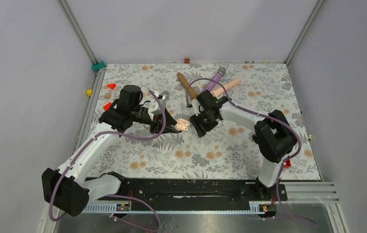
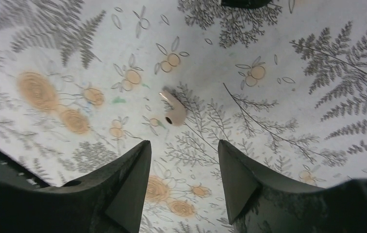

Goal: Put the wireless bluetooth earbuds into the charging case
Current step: Pick up the earbud from the center of the board.

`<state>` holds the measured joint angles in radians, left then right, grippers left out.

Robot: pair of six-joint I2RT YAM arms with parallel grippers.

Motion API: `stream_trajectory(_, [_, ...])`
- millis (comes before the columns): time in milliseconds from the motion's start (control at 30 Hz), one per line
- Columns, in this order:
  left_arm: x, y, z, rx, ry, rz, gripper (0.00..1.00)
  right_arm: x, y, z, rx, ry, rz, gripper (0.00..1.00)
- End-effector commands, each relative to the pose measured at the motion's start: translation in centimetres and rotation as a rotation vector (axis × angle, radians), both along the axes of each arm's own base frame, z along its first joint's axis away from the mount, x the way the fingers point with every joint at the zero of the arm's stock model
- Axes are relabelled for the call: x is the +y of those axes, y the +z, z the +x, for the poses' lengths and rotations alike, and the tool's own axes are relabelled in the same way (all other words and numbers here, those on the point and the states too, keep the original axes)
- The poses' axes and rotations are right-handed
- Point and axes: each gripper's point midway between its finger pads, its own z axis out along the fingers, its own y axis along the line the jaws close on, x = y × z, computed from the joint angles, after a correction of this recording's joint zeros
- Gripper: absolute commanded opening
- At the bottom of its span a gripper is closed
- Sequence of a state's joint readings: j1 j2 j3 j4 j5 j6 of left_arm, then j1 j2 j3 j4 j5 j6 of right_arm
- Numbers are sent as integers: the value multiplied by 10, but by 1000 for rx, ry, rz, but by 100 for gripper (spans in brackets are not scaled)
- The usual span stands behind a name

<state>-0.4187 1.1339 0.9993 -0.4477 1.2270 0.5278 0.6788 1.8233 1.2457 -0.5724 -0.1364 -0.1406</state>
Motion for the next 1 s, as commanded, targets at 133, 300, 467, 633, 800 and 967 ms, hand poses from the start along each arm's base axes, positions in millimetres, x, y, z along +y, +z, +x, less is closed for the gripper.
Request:
stream_trajectory(133, [0,16,-3,-74,-29,-46,0,34,12,-15,211,-76,307,59])
stream_trajectory(300, [0,15,-2,-71,-28,-43,0,31,0,-10,269,-158,296,55])
stream_trajectory(467, [-1,14,-1,-73,-29,-43,0,23,-6,-4,291,-219,301,54])
stream_trajectory(633, [-1,12,-1,-68,-31,-41,0,20,-12,-1,319,-255,305,53])
stream_trajectory(800, [-1,12,0,-69,-28,-40,0,22,-16,-3,361,-279,314,52])
stream_trajectory(967, [-1,12,0,-71,-27,-39,0,24,-18,-5,384,-292,317,52])
